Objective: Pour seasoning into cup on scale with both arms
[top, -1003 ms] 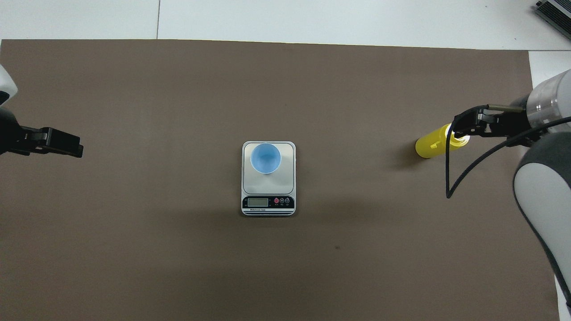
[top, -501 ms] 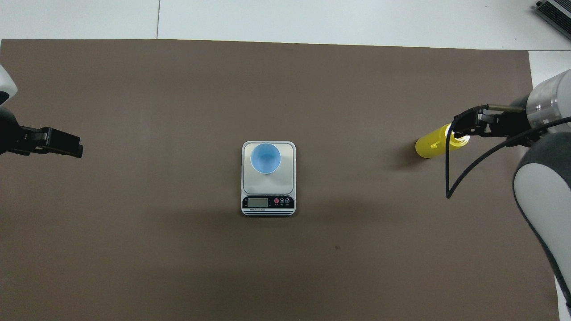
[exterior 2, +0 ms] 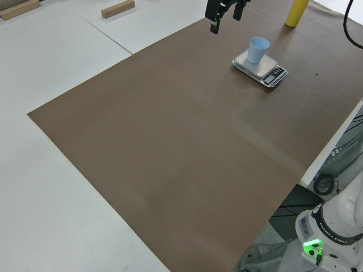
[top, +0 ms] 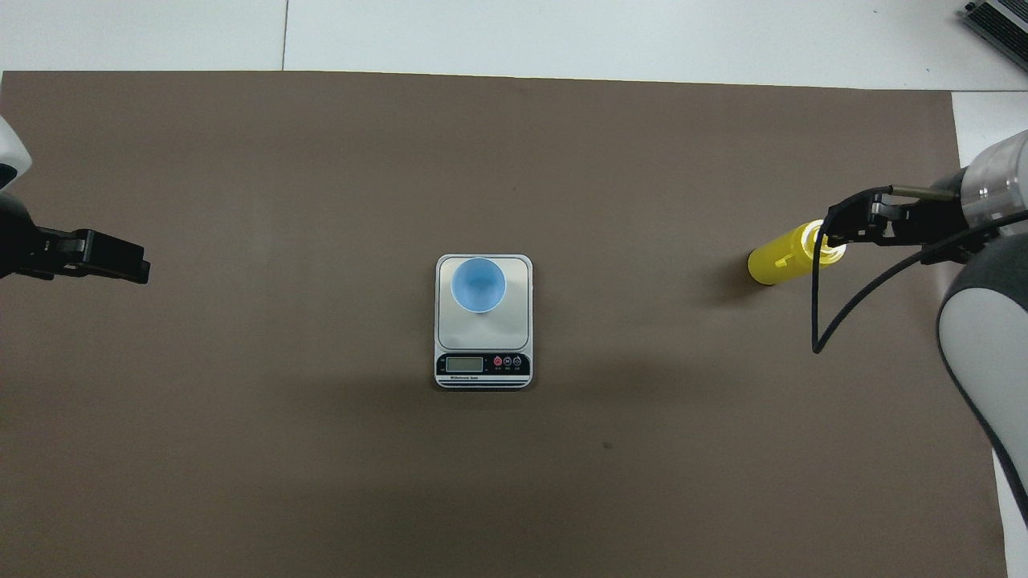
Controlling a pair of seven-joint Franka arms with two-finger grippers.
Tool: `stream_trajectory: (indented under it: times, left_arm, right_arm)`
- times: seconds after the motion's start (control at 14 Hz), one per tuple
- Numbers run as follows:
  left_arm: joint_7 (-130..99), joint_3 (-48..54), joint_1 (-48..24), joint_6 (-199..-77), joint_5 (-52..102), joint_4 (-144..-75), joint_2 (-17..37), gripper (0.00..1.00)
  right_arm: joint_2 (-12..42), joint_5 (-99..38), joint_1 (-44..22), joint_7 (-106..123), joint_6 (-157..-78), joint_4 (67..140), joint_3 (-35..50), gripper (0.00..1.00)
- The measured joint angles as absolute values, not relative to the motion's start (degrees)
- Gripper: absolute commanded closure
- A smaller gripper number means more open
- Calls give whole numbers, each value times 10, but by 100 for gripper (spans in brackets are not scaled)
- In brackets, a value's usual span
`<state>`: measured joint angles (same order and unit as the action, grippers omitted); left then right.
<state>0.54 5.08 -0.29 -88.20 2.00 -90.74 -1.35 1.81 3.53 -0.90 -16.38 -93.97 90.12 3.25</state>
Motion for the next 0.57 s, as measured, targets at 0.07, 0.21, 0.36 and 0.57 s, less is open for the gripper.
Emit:
stream_trajectory:
  times: [0.07, 0.21, 0.36, 0.57]
  left_arm:
    - [5, 51, -3, -882, 20, -907, -13, 0]
    - [5, 51, -3, -882, 20, -907, -13, 0]
    - [5, 51, -3, -882, 20, -907, -13, 0]
    - [5, 51, -3, -882, 20, -907, -13, 0]
  right_arm:
    - [18, 35, -9, -164, -940, 901, 32, 0]
    - [18, 35, -9, -164, -940, 901, 32, 0]
    - [18, 35, -9, -164, -940, 901, 32, 0]
    - [12, 35, -9, -164, -940, 900, 32, 0]
